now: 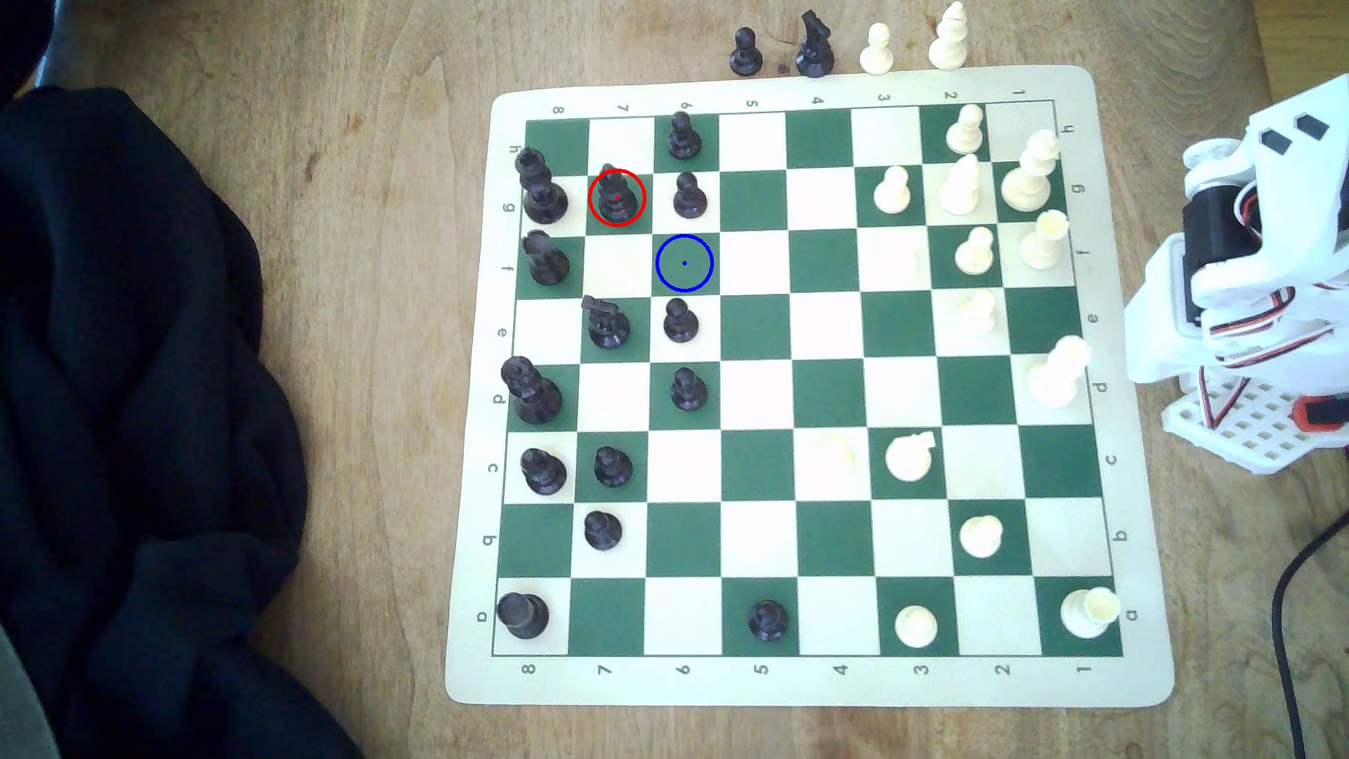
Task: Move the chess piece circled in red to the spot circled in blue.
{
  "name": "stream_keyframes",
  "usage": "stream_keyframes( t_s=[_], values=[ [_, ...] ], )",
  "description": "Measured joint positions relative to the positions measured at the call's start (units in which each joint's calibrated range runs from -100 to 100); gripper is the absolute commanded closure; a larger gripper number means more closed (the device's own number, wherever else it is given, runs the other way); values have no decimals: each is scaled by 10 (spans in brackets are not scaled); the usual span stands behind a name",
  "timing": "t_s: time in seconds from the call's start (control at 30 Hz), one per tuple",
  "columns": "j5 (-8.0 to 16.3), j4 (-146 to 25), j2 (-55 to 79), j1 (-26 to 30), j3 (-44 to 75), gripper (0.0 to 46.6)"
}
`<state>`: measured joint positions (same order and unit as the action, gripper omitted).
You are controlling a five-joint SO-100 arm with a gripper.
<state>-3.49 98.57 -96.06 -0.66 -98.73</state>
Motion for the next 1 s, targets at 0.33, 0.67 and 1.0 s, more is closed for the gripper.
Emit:
stream_keyframes(
  t_s=[0.33,0.67,1.0],
  values=[
    [0,-152,1,-35,0,464],
    [0,-565,2,-83,0,464],
    [0,-935,5,-117,35,444]
  ],
)
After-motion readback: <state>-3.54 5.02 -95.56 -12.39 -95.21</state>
